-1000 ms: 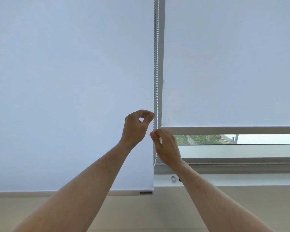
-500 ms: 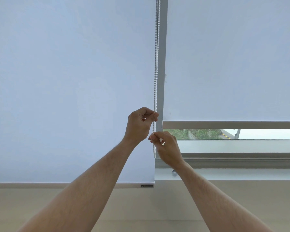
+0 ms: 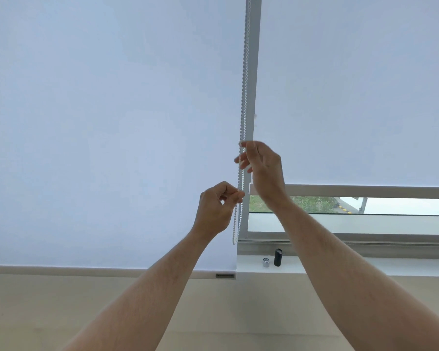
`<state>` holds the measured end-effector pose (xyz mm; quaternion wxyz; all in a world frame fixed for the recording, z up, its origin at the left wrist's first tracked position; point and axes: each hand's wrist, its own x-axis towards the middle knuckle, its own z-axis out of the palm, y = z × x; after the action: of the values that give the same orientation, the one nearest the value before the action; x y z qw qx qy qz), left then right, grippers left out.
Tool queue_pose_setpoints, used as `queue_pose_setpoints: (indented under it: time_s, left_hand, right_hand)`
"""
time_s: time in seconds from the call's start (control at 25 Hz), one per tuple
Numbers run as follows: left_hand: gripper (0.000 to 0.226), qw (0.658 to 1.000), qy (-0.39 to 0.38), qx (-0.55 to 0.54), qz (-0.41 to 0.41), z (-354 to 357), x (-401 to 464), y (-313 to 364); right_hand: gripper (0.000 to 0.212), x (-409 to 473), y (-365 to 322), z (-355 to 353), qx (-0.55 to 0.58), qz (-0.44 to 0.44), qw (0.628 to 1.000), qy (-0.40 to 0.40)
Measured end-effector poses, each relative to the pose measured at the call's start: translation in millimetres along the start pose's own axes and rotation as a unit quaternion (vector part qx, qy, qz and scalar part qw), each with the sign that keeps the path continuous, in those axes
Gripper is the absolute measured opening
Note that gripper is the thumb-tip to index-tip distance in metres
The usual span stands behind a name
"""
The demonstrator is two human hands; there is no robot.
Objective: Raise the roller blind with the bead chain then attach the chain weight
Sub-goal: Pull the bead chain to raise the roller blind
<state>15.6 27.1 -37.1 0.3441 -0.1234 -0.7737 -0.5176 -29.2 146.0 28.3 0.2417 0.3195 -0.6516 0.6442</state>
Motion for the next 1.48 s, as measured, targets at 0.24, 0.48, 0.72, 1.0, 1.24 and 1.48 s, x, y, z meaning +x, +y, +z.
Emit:
queue_pose_setpoints:
  time_s: [0.24,0.48,0.72,1.0,1.24,1.48]
  left_hand:
    - [0.017,0.999,-0.024,0.000,-0.024,14.3,-28.1,-18.1]
    - [0.006,0.997,-0.075,0.014,-0.009,15.2,-33.7,-23.4]
    - [0.031,0.998,0.028,-0.050,0.016,-4.0,-3.0,2.9]
    - [0.011,0.996,0.017,-0.086,0.026,-15.0,46.9,47.6]
    - [0.010,0.996,0.006,-0.087,0.023,-12.3,52.7,53.0]
    - [0.017,0.997,0.026,-0.059,0.047,-16.1,44.6,44.6]
  right_hand:
    - [0.034,14.6,-21.6,13.0,0.091,0.017,0.996,-0.007]
    - [0.044,-2.6,-8.2,8.9,0.072,0.044,0.996,0.013]
    - [0.039,-19.4,3.1,11.5,0.024,0.036,0.999,0.027]
    - [0.040,-58.2,38.0,14.4,0.024,0.073,0.997,0.006]
    - [0.037,-69.1,50.3,12.3,-0.025,0.054,0.998,-0.010]
    - [0.042,-39.4,32.9,-8.7,0.072,0.060,0.996,0.007]
